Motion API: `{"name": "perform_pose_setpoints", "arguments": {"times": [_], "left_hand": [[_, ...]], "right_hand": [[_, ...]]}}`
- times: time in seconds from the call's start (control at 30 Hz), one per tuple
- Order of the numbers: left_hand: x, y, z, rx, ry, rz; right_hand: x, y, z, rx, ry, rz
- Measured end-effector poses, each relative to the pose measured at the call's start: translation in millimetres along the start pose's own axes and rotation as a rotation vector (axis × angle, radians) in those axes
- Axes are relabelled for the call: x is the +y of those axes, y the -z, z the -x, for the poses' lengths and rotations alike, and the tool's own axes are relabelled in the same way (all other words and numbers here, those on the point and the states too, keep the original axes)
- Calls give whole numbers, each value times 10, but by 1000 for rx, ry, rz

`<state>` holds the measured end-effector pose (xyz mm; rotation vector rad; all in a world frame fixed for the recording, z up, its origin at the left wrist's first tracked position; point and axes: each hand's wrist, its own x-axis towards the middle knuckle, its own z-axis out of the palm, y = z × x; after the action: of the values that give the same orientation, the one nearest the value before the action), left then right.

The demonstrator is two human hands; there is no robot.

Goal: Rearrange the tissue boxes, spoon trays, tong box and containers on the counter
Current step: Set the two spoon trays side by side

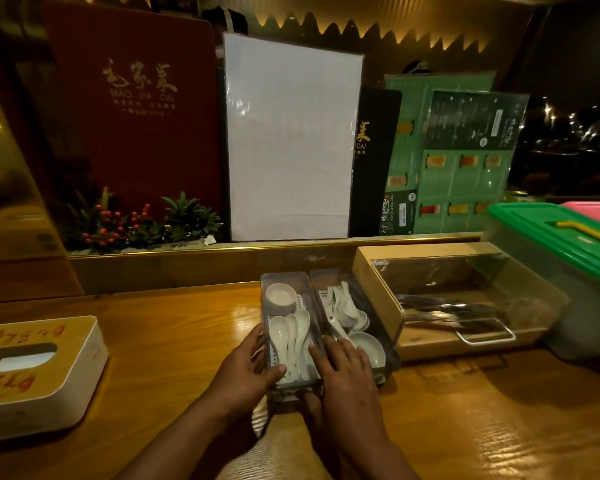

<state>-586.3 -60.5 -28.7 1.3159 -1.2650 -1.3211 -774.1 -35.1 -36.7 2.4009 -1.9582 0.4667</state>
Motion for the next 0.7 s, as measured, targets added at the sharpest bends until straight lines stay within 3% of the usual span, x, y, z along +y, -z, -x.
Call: {"name": "perform_pose_setpoints", "arguments": {"times": [0.53, 0.7], "left_hand": [[18, -33, -29, 12, 30, 20], [28, 39, 145, 160, 21, 30]], "right_hand": [[-1, 9, -25, 44, 1, -12], [-99, 99, -56, -13, 44, -122]]}}
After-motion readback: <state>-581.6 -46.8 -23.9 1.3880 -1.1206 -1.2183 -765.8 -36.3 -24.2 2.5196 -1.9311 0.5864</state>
